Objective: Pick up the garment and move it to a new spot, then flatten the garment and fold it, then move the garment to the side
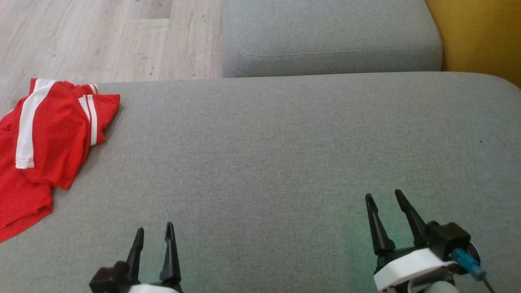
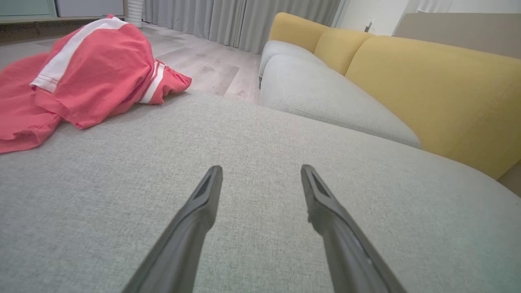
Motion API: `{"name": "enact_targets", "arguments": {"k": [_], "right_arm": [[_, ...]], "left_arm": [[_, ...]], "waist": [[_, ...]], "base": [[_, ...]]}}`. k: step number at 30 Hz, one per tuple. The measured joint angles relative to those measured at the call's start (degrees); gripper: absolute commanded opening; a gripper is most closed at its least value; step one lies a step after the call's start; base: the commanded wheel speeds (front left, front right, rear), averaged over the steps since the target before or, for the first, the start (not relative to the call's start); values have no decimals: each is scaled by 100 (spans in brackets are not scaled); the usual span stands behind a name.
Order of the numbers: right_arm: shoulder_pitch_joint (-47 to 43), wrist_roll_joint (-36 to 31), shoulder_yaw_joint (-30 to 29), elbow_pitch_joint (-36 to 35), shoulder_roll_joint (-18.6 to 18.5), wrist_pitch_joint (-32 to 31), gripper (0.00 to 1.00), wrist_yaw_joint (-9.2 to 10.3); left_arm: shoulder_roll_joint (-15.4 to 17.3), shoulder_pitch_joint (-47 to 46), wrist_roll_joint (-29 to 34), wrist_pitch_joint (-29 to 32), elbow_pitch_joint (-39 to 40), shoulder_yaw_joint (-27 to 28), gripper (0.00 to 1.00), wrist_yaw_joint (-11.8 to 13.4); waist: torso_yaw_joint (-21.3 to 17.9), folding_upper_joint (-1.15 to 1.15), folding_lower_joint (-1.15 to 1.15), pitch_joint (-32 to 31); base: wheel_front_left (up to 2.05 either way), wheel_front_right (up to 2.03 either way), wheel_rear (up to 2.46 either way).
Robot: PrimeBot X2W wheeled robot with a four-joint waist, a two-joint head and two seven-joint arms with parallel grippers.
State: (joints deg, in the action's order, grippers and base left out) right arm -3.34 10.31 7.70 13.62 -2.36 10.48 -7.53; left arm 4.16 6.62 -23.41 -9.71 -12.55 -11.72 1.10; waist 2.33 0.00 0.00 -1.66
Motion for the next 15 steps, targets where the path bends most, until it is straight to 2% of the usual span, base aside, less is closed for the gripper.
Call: {"name": "enact_targets", "arguments": {"k": [15], "right_arm": [[-101,-1045,168,11,-2,263,100,0]], "left_arm": [[66,211,794,-191,130,-176,100,192]], "waist": [[31,0,0,-58]], "base": [[0,0,0]]}}
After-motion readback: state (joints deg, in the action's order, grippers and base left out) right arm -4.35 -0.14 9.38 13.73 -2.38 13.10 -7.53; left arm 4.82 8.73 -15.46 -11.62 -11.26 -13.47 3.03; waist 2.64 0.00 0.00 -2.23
